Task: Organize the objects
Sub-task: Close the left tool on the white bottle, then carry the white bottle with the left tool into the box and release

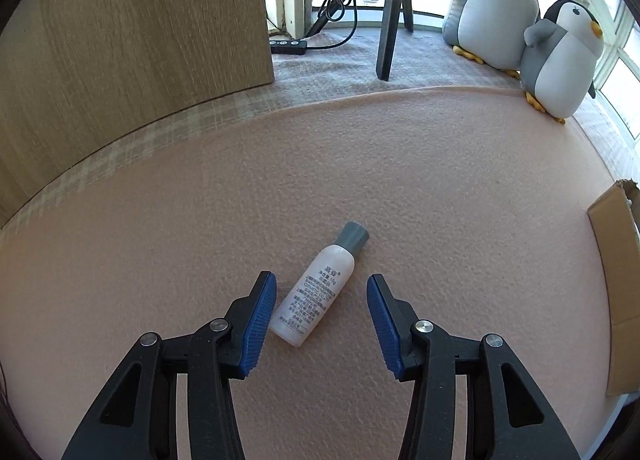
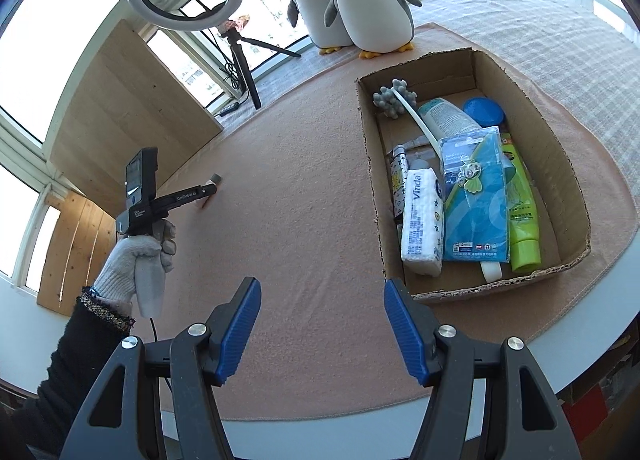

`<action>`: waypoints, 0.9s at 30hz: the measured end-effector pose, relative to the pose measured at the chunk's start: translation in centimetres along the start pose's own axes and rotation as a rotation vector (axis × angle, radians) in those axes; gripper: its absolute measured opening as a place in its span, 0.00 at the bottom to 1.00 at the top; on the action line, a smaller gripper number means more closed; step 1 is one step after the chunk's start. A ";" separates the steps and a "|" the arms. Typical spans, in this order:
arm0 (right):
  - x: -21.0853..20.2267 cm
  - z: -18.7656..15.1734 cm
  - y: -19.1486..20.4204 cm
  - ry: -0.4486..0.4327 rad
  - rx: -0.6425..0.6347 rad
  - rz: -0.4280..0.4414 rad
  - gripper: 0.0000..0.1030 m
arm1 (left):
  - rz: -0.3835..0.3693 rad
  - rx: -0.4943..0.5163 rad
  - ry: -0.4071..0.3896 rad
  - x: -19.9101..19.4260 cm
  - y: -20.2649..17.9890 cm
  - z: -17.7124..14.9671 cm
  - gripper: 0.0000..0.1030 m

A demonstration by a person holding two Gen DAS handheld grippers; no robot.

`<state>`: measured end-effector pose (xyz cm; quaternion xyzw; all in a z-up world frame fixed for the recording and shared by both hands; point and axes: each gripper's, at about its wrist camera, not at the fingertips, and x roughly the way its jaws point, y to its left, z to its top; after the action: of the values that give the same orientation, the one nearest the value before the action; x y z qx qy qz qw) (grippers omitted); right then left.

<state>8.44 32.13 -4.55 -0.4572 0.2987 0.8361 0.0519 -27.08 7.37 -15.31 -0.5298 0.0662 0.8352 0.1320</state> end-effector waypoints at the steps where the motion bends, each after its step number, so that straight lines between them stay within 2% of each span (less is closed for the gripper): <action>1: -0.1 0.0 -0.1 -0.003 0.002 -0.002 0.58 | 0.003 -0.001 0.006 0.2 0.0 0.1 0.48; 4: -0.4 0.0 -0.2 -0.012 0.001 -0.018 0.58 | 0.001 -0.012 0.002 0.3 0.0 0.2 0.48; 6: -0.4 0.0 -0.2 -0.014 -0.003 -0.034 0.58 | 0.001 -0.022 0.002 0.3 0.1 0.5 0.44; 11: -0.2 -0.1 0.3 -0.018 -0.033 -0.067 0.58 | 0.000 -0.027 -0.005 0.0 0.1 0.4 0.22; 19: -0.1 0.3 0.9 -0.041 -0.093 -0.137 0.58 | -0.054 -0.014 -0.002 -1.2 -2.1 -1.1 0.22; 23: -0.1 0.6 0.5 -0.051 -0.096 -0.162 0.59 | -0.110 0.035 -0.020 -3.0 -5.4 -1.7 0.22; 27: 0.1 0.7 0.4 -0.066 -0.124 -0.224 0.60 | -0.172 0.104 -0.053 -5.1 -9.6 -1.6 0.22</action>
<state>7.77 32.20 -4.17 -0.4624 0.1915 0.8565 0.1263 -20.90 15.39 -11.13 -0.5038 0.0602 0.8298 0.2324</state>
